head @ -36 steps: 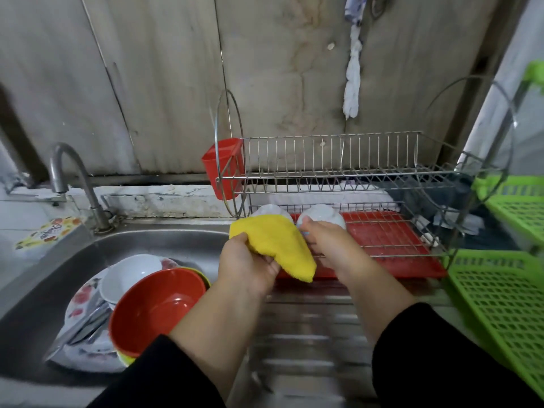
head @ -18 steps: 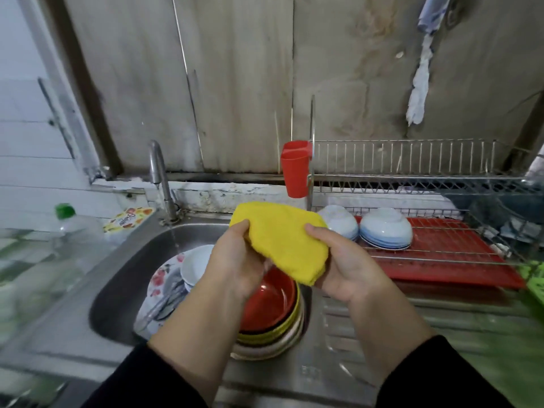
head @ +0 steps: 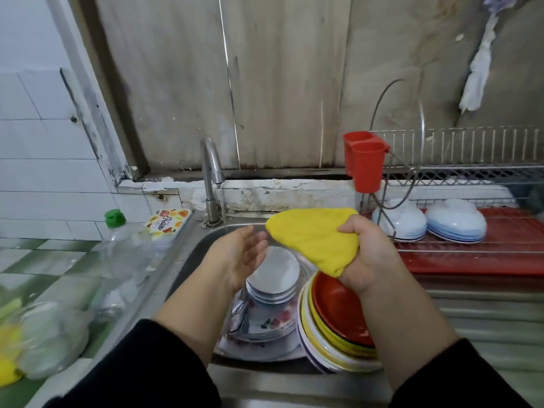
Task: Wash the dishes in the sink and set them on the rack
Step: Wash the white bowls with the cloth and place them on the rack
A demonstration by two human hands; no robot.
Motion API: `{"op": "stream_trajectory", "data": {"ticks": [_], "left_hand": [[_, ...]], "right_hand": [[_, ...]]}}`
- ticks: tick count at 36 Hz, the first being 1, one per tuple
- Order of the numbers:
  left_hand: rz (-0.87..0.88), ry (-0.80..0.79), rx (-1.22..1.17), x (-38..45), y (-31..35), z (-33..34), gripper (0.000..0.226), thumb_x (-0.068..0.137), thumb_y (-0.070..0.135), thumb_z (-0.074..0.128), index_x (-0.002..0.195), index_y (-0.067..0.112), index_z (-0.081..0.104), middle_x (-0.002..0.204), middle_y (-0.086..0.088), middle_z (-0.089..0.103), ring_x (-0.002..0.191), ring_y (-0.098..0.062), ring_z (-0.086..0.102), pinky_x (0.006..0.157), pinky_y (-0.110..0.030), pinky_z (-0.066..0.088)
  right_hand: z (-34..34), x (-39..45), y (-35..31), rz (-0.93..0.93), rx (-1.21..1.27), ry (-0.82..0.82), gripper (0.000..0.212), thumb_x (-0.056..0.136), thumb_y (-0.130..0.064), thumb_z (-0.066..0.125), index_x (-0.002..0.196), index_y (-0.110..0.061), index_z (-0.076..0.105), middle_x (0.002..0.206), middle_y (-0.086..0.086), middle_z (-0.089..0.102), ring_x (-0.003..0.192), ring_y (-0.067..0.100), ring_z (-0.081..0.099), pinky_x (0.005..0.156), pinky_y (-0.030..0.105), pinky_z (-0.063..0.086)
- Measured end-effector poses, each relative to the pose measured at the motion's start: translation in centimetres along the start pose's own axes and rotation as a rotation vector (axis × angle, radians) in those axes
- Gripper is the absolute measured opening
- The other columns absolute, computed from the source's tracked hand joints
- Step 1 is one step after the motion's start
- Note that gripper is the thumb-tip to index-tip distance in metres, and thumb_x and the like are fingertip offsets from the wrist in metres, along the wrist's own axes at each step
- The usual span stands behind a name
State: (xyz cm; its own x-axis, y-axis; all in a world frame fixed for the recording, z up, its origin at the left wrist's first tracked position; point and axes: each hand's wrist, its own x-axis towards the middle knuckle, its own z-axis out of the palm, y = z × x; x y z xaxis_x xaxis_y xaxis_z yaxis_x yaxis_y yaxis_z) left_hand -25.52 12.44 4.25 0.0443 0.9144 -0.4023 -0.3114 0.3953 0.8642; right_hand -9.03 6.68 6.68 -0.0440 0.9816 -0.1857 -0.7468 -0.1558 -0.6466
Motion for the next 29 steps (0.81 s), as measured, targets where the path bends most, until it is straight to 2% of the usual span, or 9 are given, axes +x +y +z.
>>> {"op": "stream_trajectory", "data": {"ticks": [3, 6, 8, 11, 15, 18, 21, 27, 29], "left_hand": [[0.034, 0.123, 0.204, 2.2, -1.0, -2.0, 0.02, 0.096, 0.016, 0.05, 0.077, 0.012, 0.053, 0.073, -0.003, 0.053, 0.061, -0.012, 0.049, 0.061, -0.023, 0.041], [0.057, 0.129, 0.504, 3.8, -2.2, -3.3, 0.011, 0.096, 0.013, 0.049, 0.095, 0.008, 0.059, 0.08, -0.007, 0.056, 0.069, -0.021, 0.056, 0.069, -0.024, 0.047], [0.019, 0.104, 0.714, 7.4, -4.1, -4.7, 0.039, 0.093, 0.029, 0.053, 0.12, 0.001, 0.057, 0.106, -0.019, 0.064, 0.094, -0.035, 0.064, 0.083, -0.038, 0.053], [-0.01, 0.135, 1.004, 15.2, -8.4, -7.0, 0.093, 0.062, 0.07, 0.051, 0.134, 0.011, 0.047, 0.124, -0.017, 0.06, 0.11, -0.039, 0.059, 0.092, -0.051, 0.048], [0.024, 0.081, 1.074, 7.2, -5.2, -3.8, 0.063, 0.089, 0.035, 0.056, 0.14, 0.002, 0.038, 0.127, -0.019, 0.057, 0.117, -0.034, 0.055, 0.1, -0.035, 0.043], [0.038, 0.058, 1.039, 7.8, -5.7, -3.8, 0.05, 0.087, 0.013, 0.054, 0.135, 0.001, 0.044, 0.123, -0.021, 0.059, 0.113, -0.034, 0.056, 0.098, -0.038, 0.045], [0.041, 0.069, 1.06, 8.7, -5.8, -4.0, 0.044, 0.083, 0.015, 0.052, 0.126, 0.006, 0.055, 0.119, -0.021, 0.061, 0.11, -0.035, 0.057, 0.094, -0.038, 0.048], [0.134, 0.078, 1.015, 7.7, -3.7, -3.7, 0.057, 0.072, 0.023, 0.044, 0.128, 0.017, 0.053, 0.122, -0.019, 0.059, 0.11, -0.036, 0.055, 0.09, -0.035, 0.047], [0.171, 0.066, 0.911, 7.4, -3.0, -3.4, 0.05, 0.078, 0.02, 0.044, 0.127, 0.015, 0.048, 0.113, -0.019, 0.06, 0.1, -0.035, 0.057, 0.077, -0.033, 0.048]], "right_hand": [[-0.1, 0.7, 1.2, 0.002, -0.043, 0.066, 0.046, 0.081, -0.005, 0.035, 0.124, 0.006, 0.047, 0.112, 0.028, 0.06, 0.119, 0.047, 0.051, 0.107, 0.058, 0.032], [-0.1, 1.2, 2.3, 0.015, 0.002, 0.146, 0.042, 0.09, -0.01, 0.035, 0.131, -0.002, 0.041, 0.118, 0.026, 0.057, 0.117, 0.047, 0.052, 0.093, 0.061, 0.042], [-0.1, 1.3, 2.7, 0.011, 0.032, 0.194, 0.047, 0.089, -0.01, 0.039, 0.136, -0.005, 0.039, 0.127, 0.026, 0.052, 0.111, 0.046, 0.055, 0.081, 0.06, 0.047], [-0.3, 1.3, 2.9, 0.008, 0.036, 0.24, 0.036, 0.089, -0.009, 0.042, 0.124, -0.004, 0.045, 0.126, 0.024, 0.053, 0.113, 0.044, 0.055, 0.096, 0.059, 0.042], [-0.7, 1.6, 2.9, -0.003, 0.025, 0.292, 0.024, 0.09, -0.009, 0.044, 0.113, -0.006, 0.05, 0.117, 0.021, 0.057, 0.112, 0.04, 0.056, 0.098, 0.053, 0.043], [-0.7, 1.7, 2.9, -0.019, 0.021, 0.316, 0.023, 0.09, -0.009, 0.045, 0.113, -0.006, 0.05, 0.112, 0.019, 0.058, 0.105, 0.038, 0.058, 0.093, 0.051, 0.046], [-0.6, 1.6, 2.9, -0.019, 0.012, 0.331, 0.022, 0.09, -0.009, 0.046, 0.111, -0.007, 0.05, 0.109, 0.018, 0.057, 0.106, 0.038, 0.058, 0.095, 0.051, 0.045], [-0.3, 1.9, 2.8, -0.044, -0.017, 0.337, 0.018, 0.091, -0.01, 0.045, 0.106, -0.005, 0.053, 0.114, 0.019, 0.058, 0.112, 0.038, 0.056, 0.1, 0.05, 0.043], [0.0, 1.8, 2.7, -0.061, -0.035, 0.33, 0.012, 0.092, -0.01, 0.046, 0.101, -0.007, 0.052, 0.104, 0.017, 0.059, 0.108, 0.038, 0.058, 0.099, 0.052, 0.043]]}}
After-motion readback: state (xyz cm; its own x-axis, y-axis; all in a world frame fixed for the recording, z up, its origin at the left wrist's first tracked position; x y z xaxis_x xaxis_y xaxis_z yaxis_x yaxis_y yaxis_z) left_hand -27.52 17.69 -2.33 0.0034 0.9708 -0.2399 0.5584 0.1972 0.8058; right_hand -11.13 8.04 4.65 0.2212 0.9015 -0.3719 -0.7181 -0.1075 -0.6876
